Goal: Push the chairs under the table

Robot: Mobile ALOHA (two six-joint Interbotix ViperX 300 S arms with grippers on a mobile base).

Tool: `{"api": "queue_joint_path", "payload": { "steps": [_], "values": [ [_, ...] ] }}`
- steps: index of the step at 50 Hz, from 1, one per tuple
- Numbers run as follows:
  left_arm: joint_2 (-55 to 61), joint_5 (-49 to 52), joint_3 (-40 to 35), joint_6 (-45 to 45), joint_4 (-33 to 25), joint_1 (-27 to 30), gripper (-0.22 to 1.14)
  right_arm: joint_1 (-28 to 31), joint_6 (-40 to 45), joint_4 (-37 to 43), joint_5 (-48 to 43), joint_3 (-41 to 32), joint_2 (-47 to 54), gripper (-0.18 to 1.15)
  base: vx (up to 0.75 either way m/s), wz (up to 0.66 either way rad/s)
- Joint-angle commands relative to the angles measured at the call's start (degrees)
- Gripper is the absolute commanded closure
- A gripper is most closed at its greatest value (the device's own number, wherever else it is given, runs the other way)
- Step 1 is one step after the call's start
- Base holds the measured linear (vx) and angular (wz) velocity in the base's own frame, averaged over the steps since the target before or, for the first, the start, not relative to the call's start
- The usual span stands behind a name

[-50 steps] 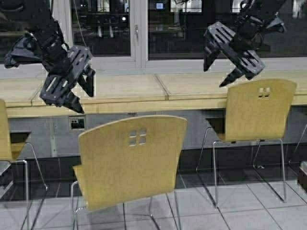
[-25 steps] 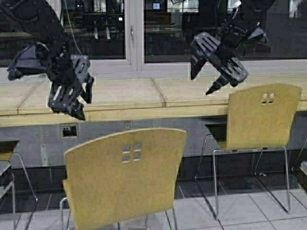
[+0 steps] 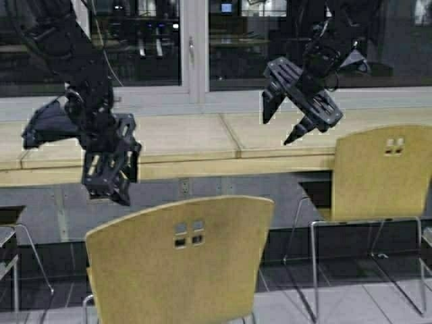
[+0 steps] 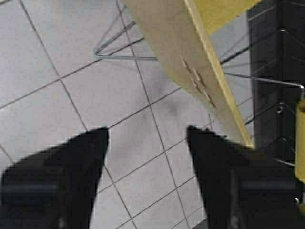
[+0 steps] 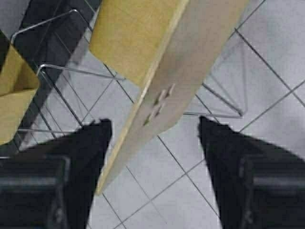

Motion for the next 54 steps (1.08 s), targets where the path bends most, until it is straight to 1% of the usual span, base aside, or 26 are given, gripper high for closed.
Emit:
{"api": "queue_joint_path", "payload": {
  "steps": [1, 16, 23, 32, 44, 54],
  "values": [
    [0.4, -0.3, -1.8, -1.1, -0.1, -1.9, 0.04, 0.2, 0.0, 0.1, 0.0, -0.7, -0.4, 0.06, 0.14, 0.1],
    [3.2, -0.8, -3.6, -3.2, -0.1, -4.5, 0.04, 0.2, 0.0, 0.2, 0.0, -1.7, 1.5, 0.06, 0.12, 0.1],
    [3.9, -1.1, -4.1, -5.4, -1.6, -5.4, 0.04, 0.2, -0.1, 0.2, 0.1, -3.1, 2.9, 0.06, 0.07, 0.06],
    [4.7, -1.4, -5.2, -6.9, -2.0, -6.3, 0.04, 0.2, -0.1, 0.2, 0.3, -4.6, 5.4, 0.06, 0.05, 0.04],
    [6.6, -1.6, -6.3, -10.4, -3.3, -6.2, 0.04, 0.2, 0.0, 0.1, 2.2, -8.4, 9.8, 0.06, 0.03, 0.04],
    [9.5, -1.5, -8.4, -10.9, -3.2, -6.2, 0.04, 0.1, 0.2, 0.2, 3.8, -11.6, 13.4, 0.06, 0.02, 0.06]
  ]
}}
